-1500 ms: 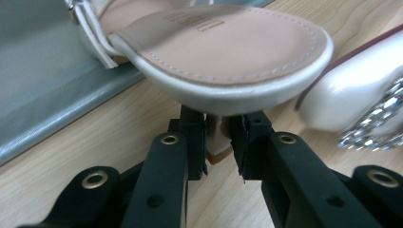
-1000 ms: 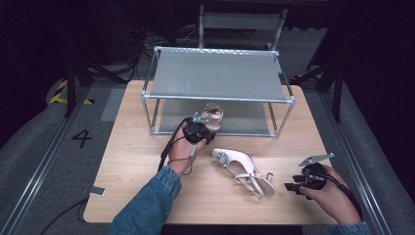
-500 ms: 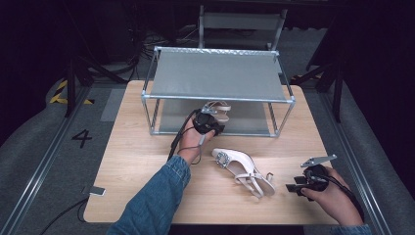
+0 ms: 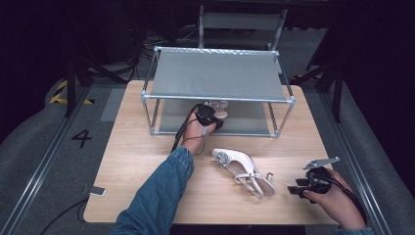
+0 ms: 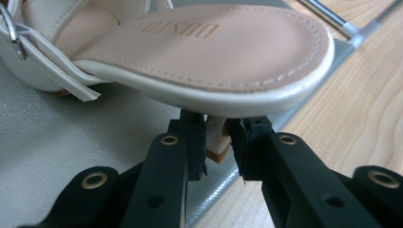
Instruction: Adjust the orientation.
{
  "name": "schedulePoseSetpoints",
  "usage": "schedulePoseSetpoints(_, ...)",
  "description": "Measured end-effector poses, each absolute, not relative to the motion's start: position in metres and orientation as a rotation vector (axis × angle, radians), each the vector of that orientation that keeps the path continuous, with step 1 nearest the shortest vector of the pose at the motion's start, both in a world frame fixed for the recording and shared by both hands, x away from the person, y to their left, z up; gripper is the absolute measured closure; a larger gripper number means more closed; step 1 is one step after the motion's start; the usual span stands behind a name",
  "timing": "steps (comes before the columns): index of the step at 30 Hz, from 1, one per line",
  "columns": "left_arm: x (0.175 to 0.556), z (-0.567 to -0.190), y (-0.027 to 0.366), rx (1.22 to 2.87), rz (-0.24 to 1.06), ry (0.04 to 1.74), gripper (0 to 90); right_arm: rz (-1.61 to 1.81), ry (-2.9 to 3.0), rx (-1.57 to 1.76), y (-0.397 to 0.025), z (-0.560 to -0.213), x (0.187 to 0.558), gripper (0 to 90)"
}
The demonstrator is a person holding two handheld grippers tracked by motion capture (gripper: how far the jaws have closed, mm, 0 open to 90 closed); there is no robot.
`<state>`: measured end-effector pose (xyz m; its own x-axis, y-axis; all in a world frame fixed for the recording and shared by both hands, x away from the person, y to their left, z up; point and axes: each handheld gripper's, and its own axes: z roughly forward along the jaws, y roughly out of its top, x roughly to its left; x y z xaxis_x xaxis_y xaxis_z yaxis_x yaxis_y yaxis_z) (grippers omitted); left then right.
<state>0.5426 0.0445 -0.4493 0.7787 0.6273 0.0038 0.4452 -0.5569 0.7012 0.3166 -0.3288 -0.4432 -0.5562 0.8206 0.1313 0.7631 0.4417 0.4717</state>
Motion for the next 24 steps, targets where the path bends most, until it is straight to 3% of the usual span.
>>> schedulePoseSetpoints(5,0.537,-0.455,0.039,2.182,0.271,0.972,75.8,0.750,2.570,1.416,-0.328,-0.445,0.317,50.3)
schedulePoseSetpoints(8,0.537,-0.459,0.039,2.195,0.250,0.973,75.2,0.749,2.573,1.407,-0.327,-0.444,0.317,50.3)
schedulePoseSetpoints(9,0.533,-0.459,0.037,2.172,0.222,1.055,74.9,0.749,2.574,1.409,-0.327,-0.444,0.317,50.3)
schedulePoseSetpoints(10,0.539,-0.460,0.041,2.225,0.283,0.976,73.1,0.750,2.574,1.409,-0.326,-0.444,0.317,50.3)
schedulePoseSetpoints(12,0.540,-0.460,0.044,2.257,0.306,0.976,66.2,0.753,2.576,1.400,-0.325,-0.443,0.318,50.3)
schedulePoseSetpoints(13,0.558,-0.454,0.054,2.417,0.447,0.636,66.0,0.749,2.576,1.397,-0.324,-0.443,0.318,50.3)
schedulePoseSetpoints(14,0.566,-0.449,0.058,2.488,0.485,0.477,65.7,0.753,2.573,1.400,-0.324,-0.442,0.318,50.3)
schedulePoseSetpoints(15,0.568,-0.448,0.060,2.505,0.537,0.426,65.1,0.753,2.575,1.397,-0.323,-0.442,0.318,50.2)
schedulePoseSetpoints(16,0.585,-0.438,0.062,2.590,0.650,0.078,63.2,0.750,2.578,1.393,-0.323,-0.442,0.318,50.2)
schedulePoseSetpoints(17,0.585,-0.438,0.062,2.590,0.650,0.078,60.2,0.750,2.578,1.393,-0.323,-0.442,0.318,50.2)
schedulePoseSetpoints(18,0.565,-0.450,0.065,2.486,0.531,0.469,58.1,0.750,2.580,1.385,-0.322,-0.442,0.319,50.2)
schedulePoseSetpoints(19,0.569,-0.448,0.068,2.500,0.564,0.383,56.2,0.749,2.582,1.387,-0.322,-0.442,0.319,50.2)
schedulePoseSetpoints(20,0.568,-0.448,0.069,2.492,0.551,0.409,52.6,0.746,2.583,1.382,-0.321,-0.442,0.319,50.2)
schedulePoseSetpoints(21,0.537,-0.459,0.058,2.260,0.357,0.952,50.2,0.747,2.583,1.382,-0.321,-0.441,0.319,50.2)
schedulePoseSetpoints(22,0.523,-0.461,0.048,2.104,0.263,1.203,48.2,0.747,2.585,1.378,-0.321,-0.441,0.320,50.2)
schedulePoseSetpoints(23,0.546,-0.451,0.066,2.362,0.448,0.723,46.5,0.748,2.582,1.379,-0.320,-0.440,0.320,50.2)
schedulePoseSetpoints(24,0.529,-0.454,0.057,2.218,0.328,1.011,45.0,0.751,2.583,1.374,-0.319,-0.440,0.320,50.2)
